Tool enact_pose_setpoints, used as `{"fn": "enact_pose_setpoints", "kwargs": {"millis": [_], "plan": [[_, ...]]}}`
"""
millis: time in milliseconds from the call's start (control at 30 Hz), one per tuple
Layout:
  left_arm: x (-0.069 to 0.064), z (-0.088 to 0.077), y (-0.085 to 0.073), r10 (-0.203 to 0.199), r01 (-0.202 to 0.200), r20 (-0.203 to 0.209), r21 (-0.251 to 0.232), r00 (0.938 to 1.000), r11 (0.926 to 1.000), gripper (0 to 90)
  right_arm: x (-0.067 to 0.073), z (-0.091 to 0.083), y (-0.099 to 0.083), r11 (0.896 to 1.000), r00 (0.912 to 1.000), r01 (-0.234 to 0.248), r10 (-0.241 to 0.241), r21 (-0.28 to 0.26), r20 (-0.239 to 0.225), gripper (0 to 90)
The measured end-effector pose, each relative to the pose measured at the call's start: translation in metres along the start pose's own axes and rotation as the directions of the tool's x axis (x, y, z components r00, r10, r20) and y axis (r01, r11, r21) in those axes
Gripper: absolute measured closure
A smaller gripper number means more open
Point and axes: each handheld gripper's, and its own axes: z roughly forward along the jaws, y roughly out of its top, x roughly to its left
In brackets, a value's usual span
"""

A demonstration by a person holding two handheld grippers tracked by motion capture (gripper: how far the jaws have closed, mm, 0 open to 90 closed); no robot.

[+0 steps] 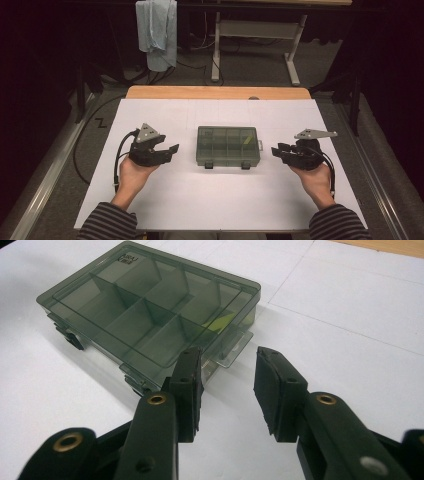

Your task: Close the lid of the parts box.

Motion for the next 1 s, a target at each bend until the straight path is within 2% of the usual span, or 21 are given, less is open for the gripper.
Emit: {"fn": "enact_pose_setpoints", "kwargs": {"millis": [300, 500, 1000], "plan": [[0.004, -0.008, -0.006, -0.015, 0.015, -0.008, -0.033, 0.9999, 0.9994, 39.1, -0.003, -0.005, -0.006, 1.000, 1.0000, -0.001, 0.001, -0.022, 0.005, 61.8], [0.006, -0.012, -0.011, -0.022, 0.021, -0.013, -0.036, 0.9997, 0.9991, 38.9, -0.004, -0.009, -0.012, 0.999, 0.9999, -0.009, 0.010, -0.043, 0.004, 59.0], [0.010, -0.024, -0.024, -0.050, 0.047, -0.028, -0.089, 0.9984, 0.9949, 37.6, -0.009, -0.024, -0.030, 0.992, 0.9994, -0.035, 0.035, -0.122, -0.002, 50.9]]}}
